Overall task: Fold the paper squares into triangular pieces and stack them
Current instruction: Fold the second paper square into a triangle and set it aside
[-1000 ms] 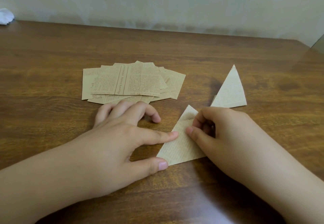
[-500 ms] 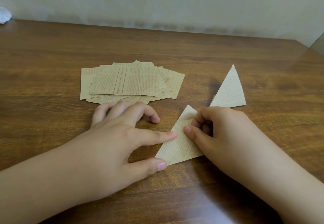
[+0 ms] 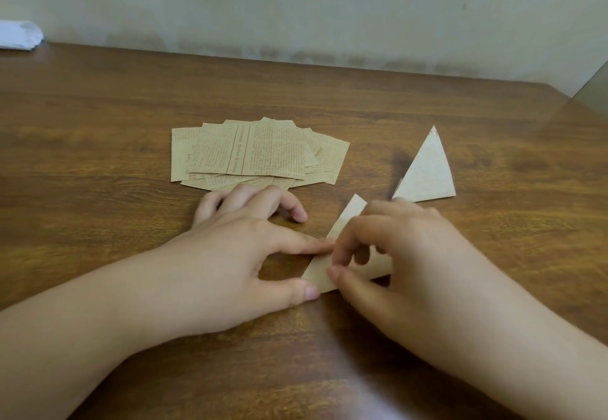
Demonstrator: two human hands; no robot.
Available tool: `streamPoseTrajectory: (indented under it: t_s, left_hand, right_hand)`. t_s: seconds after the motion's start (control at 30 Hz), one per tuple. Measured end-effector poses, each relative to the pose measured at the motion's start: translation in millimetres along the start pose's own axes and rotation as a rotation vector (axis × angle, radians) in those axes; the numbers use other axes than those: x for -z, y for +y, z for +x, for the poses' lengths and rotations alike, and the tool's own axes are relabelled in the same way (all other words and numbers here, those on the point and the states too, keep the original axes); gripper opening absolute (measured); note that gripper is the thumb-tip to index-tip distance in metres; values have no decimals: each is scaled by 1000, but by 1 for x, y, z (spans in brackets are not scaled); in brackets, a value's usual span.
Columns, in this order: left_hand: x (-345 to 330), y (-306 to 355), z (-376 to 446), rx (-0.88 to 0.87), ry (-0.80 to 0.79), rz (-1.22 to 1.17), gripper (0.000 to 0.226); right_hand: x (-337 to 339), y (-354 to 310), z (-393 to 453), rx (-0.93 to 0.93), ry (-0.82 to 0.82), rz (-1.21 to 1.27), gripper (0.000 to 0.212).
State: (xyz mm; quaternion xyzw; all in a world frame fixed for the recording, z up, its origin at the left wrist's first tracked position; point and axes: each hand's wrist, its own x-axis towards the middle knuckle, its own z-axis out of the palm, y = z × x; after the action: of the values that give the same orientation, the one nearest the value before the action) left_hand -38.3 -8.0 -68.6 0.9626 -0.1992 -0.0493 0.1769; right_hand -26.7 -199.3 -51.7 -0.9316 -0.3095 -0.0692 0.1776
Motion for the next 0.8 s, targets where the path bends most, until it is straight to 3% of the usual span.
streamPoseTrajectory:
  t_s: [0.17,0.33,0.53,0.63,0.8]
  left_hand:
    - [-2,0,0,2,23,5,33]
    - [-2,0,0,1,19,-19,33]
    - [-2,1,-1,7,32,-45,55]
    - [-1,1,-1,15,21,-52,57]
    - [0,2,-1,21,6,-47,56]
  right_hand:
    - [-12,-12,-3,-33,-44,-13,8]
    - [-18,-9,-7,-10,36,-58,19]
    - [-16,5,-14,-25,51,-138,18]
    - [-9,16,-16,-77,22,-123,10]
    - [3,28,-19,-133,-18,-111,18]
